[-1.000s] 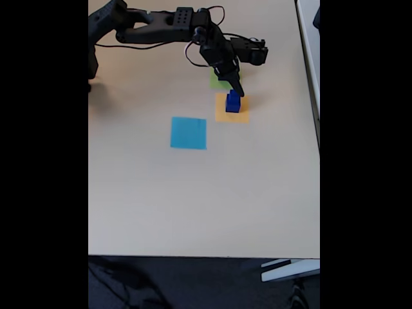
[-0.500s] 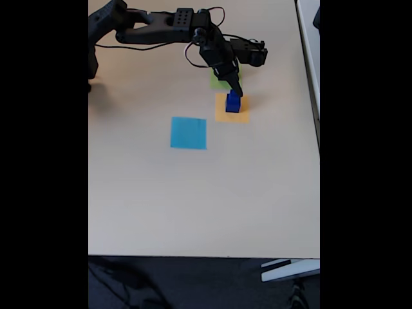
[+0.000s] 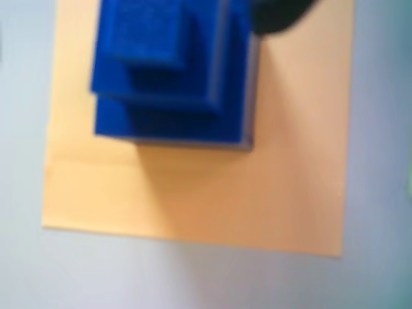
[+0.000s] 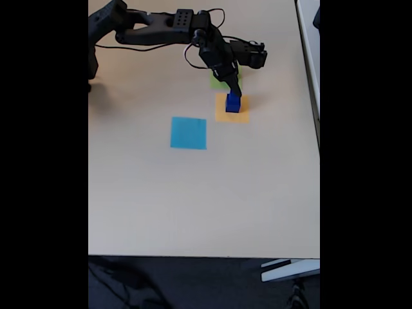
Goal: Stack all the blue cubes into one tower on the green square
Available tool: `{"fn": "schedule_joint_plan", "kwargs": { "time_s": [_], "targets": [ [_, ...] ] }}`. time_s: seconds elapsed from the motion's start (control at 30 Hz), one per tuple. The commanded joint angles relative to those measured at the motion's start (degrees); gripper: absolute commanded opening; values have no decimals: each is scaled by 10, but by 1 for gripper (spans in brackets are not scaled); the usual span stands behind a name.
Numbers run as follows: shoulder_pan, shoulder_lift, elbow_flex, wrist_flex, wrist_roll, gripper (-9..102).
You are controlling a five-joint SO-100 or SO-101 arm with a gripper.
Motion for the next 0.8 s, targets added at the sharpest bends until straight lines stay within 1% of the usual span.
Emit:
{"fn": "schedule_joint_plan", "kwargs": {
  "time_s": [0.0, 0.77],
  "targets": [
    [4, 59, -4, 2, 3, 19],
    [3, 50, 10, 2, 6, 19]
  ]
}}
